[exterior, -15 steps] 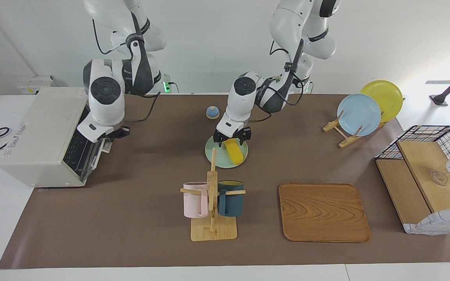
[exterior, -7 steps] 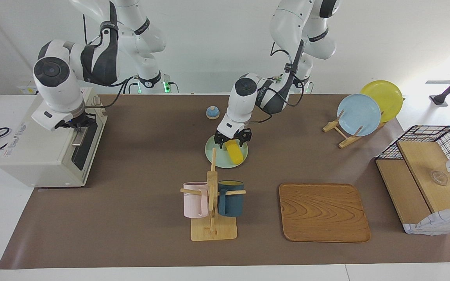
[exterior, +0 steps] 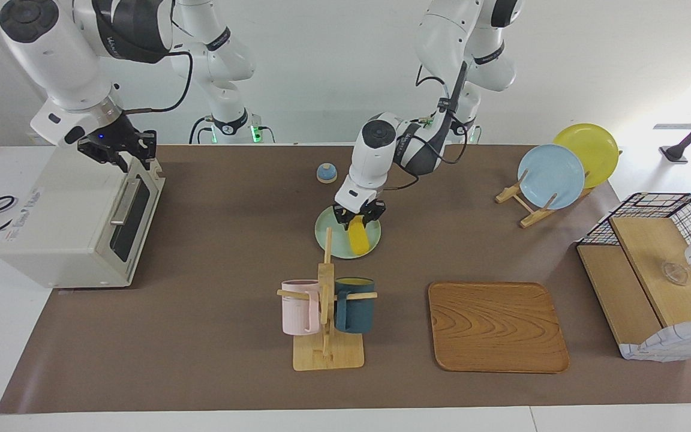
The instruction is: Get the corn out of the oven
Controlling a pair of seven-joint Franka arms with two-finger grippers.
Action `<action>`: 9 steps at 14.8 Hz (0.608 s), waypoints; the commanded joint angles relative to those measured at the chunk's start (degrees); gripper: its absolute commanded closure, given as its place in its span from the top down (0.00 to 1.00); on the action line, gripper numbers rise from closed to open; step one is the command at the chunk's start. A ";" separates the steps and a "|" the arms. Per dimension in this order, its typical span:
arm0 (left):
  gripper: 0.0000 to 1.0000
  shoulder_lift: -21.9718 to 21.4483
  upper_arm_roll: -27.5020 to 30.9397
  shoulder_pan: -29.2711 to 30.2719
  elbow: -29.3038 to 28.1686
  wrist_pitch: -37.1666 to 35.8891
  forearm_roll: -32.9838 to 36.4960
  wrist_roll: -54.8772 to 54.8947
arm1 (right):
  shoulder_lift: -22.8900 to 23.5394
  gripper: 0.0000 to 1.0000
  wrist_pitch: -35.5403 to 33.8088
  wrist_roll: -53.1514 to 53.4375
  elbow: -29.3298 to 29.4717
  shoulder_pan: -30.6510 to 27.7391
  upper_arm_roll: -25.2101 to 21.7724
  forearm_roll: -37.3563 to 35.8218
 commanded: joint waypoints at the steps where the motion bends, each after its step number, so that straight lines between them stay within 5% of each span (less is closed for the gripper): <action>1: 0.00 -4.14 0.93 3.07 2.46 -6.35 -0.48 0.68 | 1.00 0.74 -1.48 4.44 1.57 -0.20 0.20 2.48; 3: 0.00 -3.98 0.93 7.82 8.68 -13.03 0.14 3.30 | 0.91 1.00 -1.31 5.43 1.49 -0.12 0.29 2.48; 6: 0.00 -1.53 0.93 16.51 15.03 -16.93 0.05 12.96 | 1.26 1.00 -1.39 5.43 1.57 0.76 -0.41 2.48; 9: 0.00 -0.46 0.76 26.17 16.19 -16.41 -0.65 25.59 | 0.91 1.00 -0.95 6.30 1.57 12.25 -11.11 2.31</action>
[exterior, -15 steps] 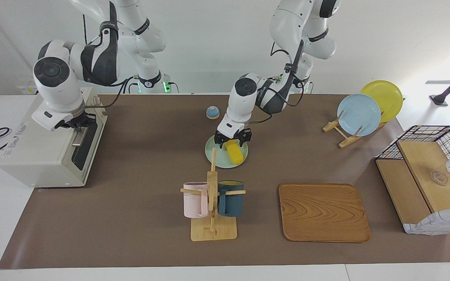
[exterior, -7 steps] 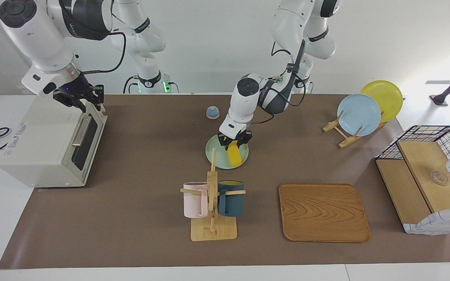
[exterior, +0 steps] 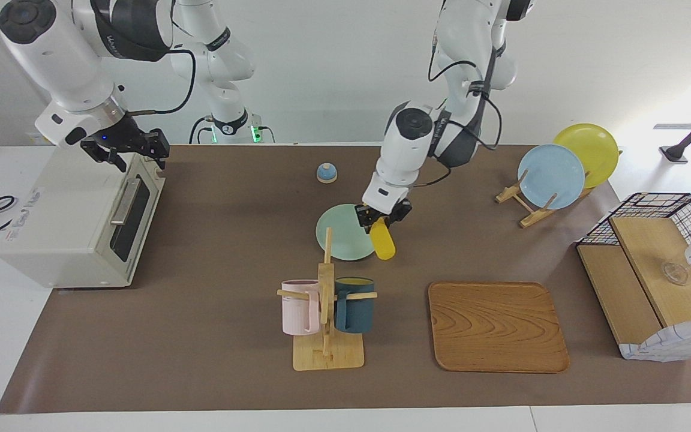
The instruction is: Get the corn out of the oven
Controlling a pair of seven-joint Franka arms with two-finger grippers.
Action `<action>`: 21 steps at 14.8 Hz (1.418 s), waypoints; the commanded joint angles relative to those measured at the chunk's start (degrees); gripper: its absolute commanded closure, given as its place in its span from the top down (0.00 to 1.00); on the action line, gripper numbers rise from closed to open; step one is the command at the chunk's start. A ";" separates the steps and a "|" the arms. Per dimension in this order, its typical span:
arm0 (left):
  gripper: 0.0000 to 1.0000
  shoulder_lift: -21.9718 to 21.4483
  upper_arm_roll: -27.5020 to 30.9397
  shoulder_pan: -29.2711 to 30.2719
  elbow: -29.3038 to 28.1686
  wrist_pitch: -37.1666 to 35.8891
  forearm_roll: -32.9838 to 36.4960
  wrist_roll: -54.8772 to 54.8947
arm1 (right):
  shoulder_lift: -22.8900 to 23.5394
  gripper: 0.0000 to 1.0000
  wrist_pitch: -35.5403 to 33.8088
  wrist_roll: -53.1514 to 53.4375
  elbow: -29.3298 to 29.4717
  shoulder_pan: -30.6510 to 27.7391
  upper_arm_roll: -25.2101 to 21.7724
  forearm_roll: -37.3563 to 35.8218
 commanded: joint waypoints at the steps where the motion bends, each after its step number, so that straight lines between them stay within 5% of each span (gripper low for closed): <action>1: 0.00 3.61 -0.84 8.11 2.52 -0.38 -1.13 10.69 | 0.53 1.00 -1.03 2.04 1.36 6.59 -5.93 1.05; 9: 0.00 24.78 -1.45 15.69 23.51 3.12 -1.31 19.33 | 0.44 1.00 -0.77 4.51 1.01 4.24 -5.15 1.05; 11: 0.00 25.24 -1.63 15.43 23.26 5.33 -1.84 19.78 | 0.44 1.00 -0.76 4.51 1.01 -1.20 0.37 1.05; 17: 0.00 25.86 -2.25 14.99 22.73 7.19 -1.49 22.33 | 0.35 1.00 -0.85 4.68 1.19 -3.42 3.03 1.05; 18: 0.19 25.78 -2.16 14.82 22.73 6.84 -1.31 22.24 | 0.26 1.00 -0.85 4.68 1.10 -3.42 3.03 1.05; 19: 0.99 25.51 -2.07 14.73 22.82 6.66 -1.66 22.24 | 0.26 1.00 -0.85 4.68 1.10 -3.42 2.95 1.05; 21: 1.00 23.68 -1.81 15.08 22.82 3.69 -1.40 22.16 | 0.26 1.00 -0.85 4.68 1.10 -3.60 2.95 1.14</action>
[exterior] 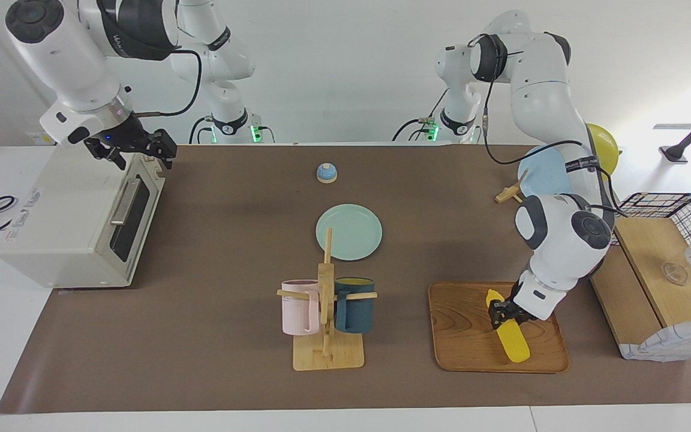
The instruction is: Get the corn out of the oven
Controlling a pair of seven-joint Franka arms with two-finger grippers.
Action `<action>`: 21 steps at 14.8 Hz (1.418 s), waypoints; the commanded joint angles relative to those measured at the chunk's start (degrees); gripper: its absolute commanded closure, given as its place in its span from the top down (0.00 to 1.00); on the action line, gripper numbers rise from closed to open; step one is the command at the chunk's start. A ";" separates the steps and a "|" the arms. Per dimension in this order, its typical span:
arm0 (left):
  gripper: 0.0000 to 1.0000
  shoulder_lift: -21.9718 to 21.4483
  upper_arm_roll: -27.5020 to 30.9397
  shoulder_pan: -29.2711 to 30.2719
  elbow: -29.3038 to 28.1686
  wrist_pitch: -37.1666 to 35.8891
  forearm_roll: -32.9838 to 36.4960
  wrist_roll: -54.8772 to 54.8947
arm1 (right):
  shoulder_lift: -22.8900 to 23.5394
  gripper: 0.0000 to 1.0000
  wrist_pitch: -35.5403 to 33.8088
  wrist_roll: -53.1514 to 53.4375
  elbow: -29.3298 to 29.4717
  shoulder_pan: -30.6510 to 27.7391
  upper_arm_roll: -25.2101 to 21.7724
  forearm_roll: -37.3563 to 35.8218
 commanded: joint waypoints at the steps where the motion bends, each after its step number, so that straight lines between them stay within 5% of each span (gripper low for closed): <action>1: 1.00 -2.54 0.28 0.76 1.18 -5.31 -0.72 1.06 | 0.35 1.00 -0.91 0.42 0.95 -1.42 0.91 1.14; 15: 1.00 -31.89 4.15 1.12 -2.60 -46.53 5.34 -0.08 | -0.79 1.00 -1.00 0.59 0.86 -1.07 0.38 1.23; 21: 1.00 -43.41 3.45 3.92 -13.13 -48.75 6.75 -0.17 | -0.79 1.00 -1.00 0.59 0.86 -1.07 0.38 1.23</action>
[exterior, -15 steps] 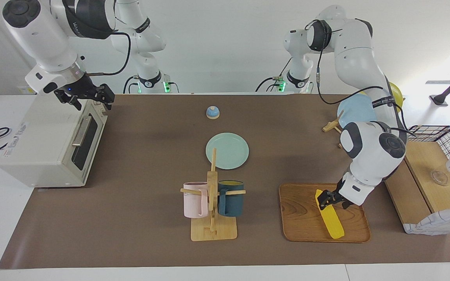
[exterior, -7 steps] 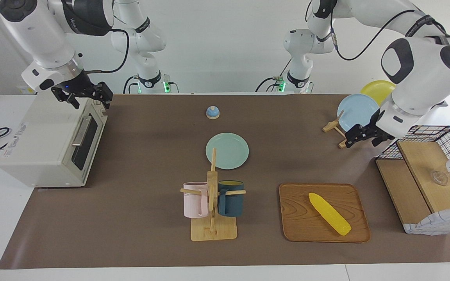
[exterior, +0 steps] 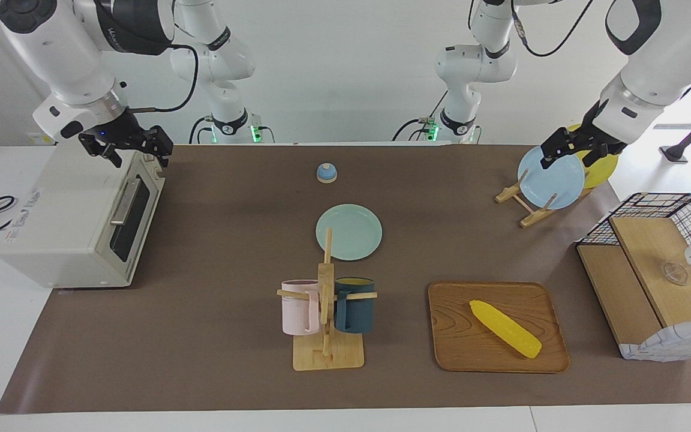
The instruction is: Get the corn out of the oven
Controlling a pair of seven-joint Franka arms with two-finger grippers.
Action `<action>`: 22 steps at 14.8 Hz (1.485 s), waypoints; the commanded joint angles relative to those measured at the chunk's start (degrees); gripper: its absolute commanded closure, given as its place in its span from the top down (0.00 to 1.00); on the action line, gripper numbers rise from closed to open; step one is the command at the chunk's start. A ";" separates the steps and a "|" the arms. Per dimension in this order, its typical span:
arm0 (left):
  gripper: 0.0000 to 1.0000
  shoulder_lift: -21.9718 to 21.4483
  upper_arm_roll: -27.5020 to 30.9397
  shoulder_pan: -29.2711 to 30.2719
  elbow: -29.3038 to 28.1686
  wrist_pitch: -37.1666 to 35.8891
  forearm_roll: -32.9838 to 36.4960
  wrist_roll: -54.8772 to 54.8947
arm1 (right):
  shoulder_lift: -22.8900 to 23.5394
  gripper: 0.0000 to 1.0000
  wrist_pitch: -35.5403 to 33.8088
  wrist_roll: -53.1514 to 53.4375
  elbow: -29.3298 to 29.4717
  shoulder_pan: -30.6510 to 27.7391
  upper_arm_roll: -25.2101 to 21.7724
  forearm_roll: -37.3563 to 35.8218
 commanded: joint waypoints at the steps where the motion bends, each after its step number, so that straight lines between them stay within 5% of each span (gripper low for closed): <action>1: 1.00 -6.06 -0.94 2.01 -8.96 1.34 0.92 -0.14 | -0.56 1.00 -1.00 0.59 0.08 -0.87 0.51 1.23; 6: 1.00 -7.83 -2.52 1.93 -15.39 11.00 0.92 0.03 | -0.48 1.00 -1.00 0.59 0.08 -0.87 0.51 1.23; 22: 1.00 -2.56 -3.05 1.67 -12.59 17.34 2.41 0.65 | -0.48 1.00 -1.00 0.59 0.08 -0.87 0.51 1.23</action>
